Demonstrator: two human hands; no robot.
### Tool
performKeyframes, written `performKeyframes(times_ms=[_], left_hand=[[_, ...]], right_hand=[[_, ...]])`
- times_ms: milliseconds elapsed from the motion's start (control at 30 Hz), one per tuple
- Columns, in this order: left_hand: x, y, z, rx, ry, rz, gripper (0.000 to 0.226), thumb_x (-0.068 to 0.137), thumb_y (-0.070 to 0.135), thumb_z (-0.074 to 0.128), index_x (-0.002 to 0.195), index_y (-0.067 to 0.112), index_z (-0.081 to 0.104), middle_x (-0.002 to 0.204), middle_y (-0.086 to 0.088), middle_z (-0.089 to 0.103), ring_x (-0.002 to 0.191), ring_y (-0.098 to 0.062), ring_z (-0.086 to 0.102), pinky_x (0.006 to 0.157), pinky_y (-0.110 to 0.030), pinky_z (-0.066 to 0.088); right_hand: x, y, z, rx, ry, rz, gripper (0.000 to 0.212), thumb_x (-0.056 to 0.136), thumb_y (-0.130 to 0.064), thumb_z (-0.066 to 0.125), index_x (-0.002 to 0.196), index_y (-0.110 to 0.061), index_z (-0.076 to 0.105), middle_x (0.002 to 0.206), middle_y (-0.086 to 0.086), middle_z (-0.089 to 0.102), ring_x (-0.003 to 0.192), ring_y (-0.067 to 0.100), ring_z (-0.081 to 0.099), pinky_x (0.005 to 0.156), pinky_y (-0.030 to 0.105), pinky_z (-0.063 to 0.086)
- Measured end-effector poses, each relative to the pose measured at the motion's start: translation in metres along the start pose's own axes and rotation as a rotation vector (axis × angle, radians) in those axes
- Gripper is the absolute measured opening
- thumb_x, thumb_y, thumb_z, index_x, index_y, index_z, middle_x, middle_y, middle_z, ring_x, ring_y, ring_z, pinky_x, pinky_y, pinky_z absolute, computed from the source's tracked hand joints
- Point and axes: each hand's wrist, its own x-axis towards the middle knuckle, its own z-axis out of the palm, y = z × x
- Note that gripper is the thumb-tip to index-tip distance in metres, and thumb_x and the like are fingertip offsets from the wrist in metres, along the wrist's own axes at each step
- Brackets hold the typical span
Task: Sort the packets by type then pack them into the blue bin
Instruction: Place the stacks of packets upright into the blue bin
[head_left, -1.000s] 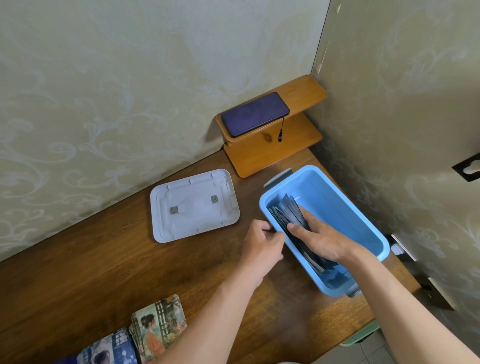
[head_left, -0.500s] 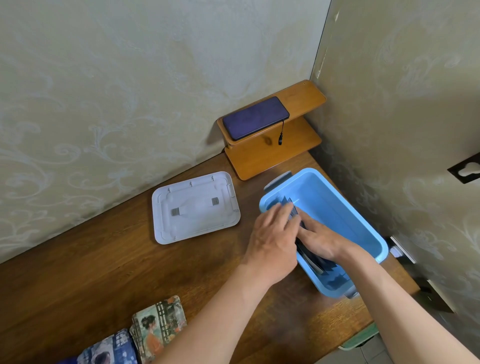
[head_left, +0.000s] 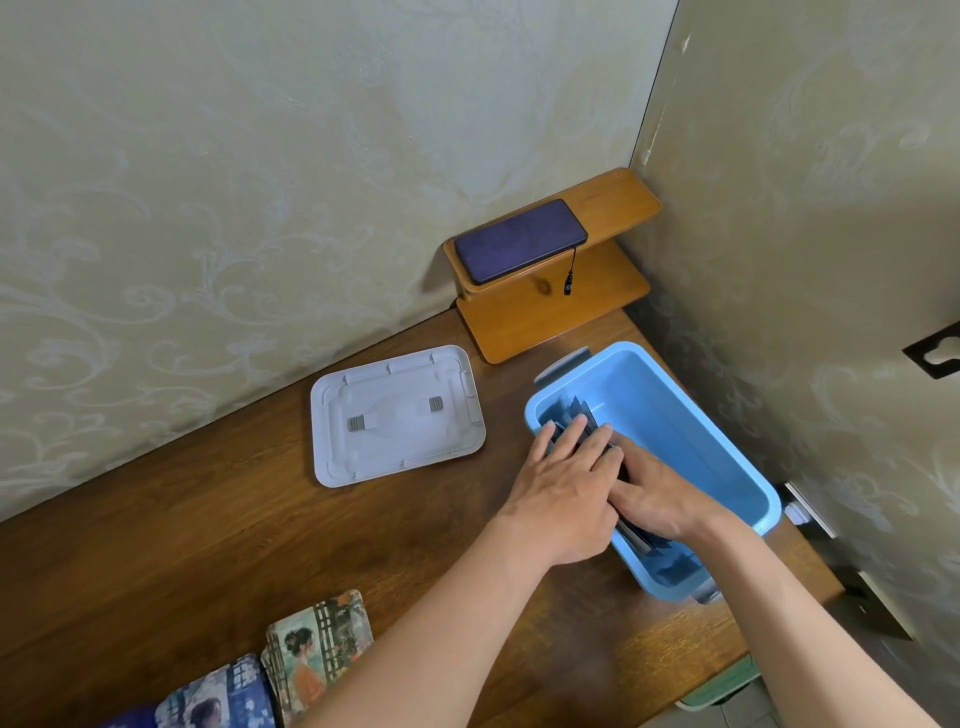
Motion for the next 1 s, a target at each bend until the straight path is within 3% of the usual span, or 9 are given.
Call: performKeyframes(times_ms=[133,233,300,400,500,633,833,1000], left_hand=[[-0.003,-0.004,-0.008,0.011,-0.07,0.04,0.08,0.092,0.036,0.054,0.162,0.019,0.018,0.173,-0.004,-0.001,0.158,-0.026,-0.015,0.126,-0.051,-0.011],[-0.001,-0.005,-0.016,0.1,-0.143,0.063,0.095,0.085,0.022,0.068,0.162,0.019,0.013,0.172,-0.005,-0.006,0.157,-0.03,-0.019,0.126,-0.054,-0.01],[0.003,-0.006,-0.02,0.19,-0.14,0.083,0.101,0.082,0.01,0.075,0.161,0.018,0.014,0.172,-0.007,-0.003,0.157,-0.033,-0.016,0.126,-0.058,-0.005],[0.014,-0.006,-0.023,0.346,-0.11,0.124,0.102,0.084,0.009,0.078,0.161,0.013,0.012,0.171,-0.01,0.003,0.157,-0.036,-0.011,0.126,-0.058,0.0],[0.025,-0.009,-0.023,0.487,-0.111,0.18,0.098,0.089,0.015,0.076,0.162,0.01,0.011,0.171,-0.011,0.006,0.158,-0.034,-0.007,0.126,-0.056,0.002],[0.039,-0.014,-0.022,0.621,-0.081,0.252,0.073,0.092,0.013,0.071,0.153,0.011,0.032,0.162,-0.01,0.033,0.159,-0.03,0.004,0.127,-0.056,0.007],[0.04,-0.018,-0.014,0.705,-0.006,0.283,0.039,0.099,0.02,0.061,0.136,0.017,0.05,0.14,-0.007,0.054,0.139,-0.03,0.041,0.125,-0.054,0.013],[0.036,-0.027,-0.007,0.744,0.025,0.346,0.036,0.1,0.022,0.061,0.134,0.016,0.053,0.136,-0.006,0.056,0.13,-0.028,0.049,0.123,-0.048,0.024]], right_hand=[[-0.007,0.005,0.003,0.012,0.031,-0.003,0.08,0.082,-0.064,0.064,0.151,-0.037,0.033,0.137,-0.011,0.055,0.123,0.011,0.055,0.1,0.03,0.045],[-0.007,0.007,0.004,-0.002,0.022,0.06,0.107,0.067,-0.069,0.077,0.155,-0.037,0.025,0.136,-0.01,0.052,0.124,0.013,0.054,0.101,0.033,0.046],[-0.006,0.008,0.005,-0.008,0.042,0.082,0.113,0.058,-0.071,0.081,0.152,-0.036,0.028,0.132,-0.009,0.055,0.12,0.012,0.056,0.101,0.034,0.048],[-0.007,0.003,0.005,-0.033,0.068,0.102,0.095,0.054,-0.074,0.08,0.133,-0.035,0.043,0.118,-0.011,0.061,0.106,0.008,0.06,0.094,0.036,0.053],[-0.011,-0.006,0.006,-0.131,0.06,0.139,0.089,0.054,-0.077,0.073,0.125,-0.032,0.045,0.109,-0.009,0.061,0.097,0.01,0.061,0.089,0.037,0.055],[-0.025,-0.024,0.021,-0.459,0.123,0.292,0.073,0.065,-0.065,0.065,0.116,-0.022,0.037,0.106,-0.001,0.049,0.099,0.023,0.056,0.083,0.039,0.053],[-0.026,-0.028,0.054,-0.521,0.295,0.336,0.049,0.085,-0.023,0.055,0.129,-0.015,0.033,0.115,0.006,0.052,0.103,0.032,0.061,0.07,0.036,0.046],[-0.027,-0.026,0.057,-0.592,0.274,0.287,0.051,0.088,-0.017,0.051,0.136,-0.014,0.033,0.123,0.007,0.054,0.106,0.034,0.064,0.069,0.035,0.042]])
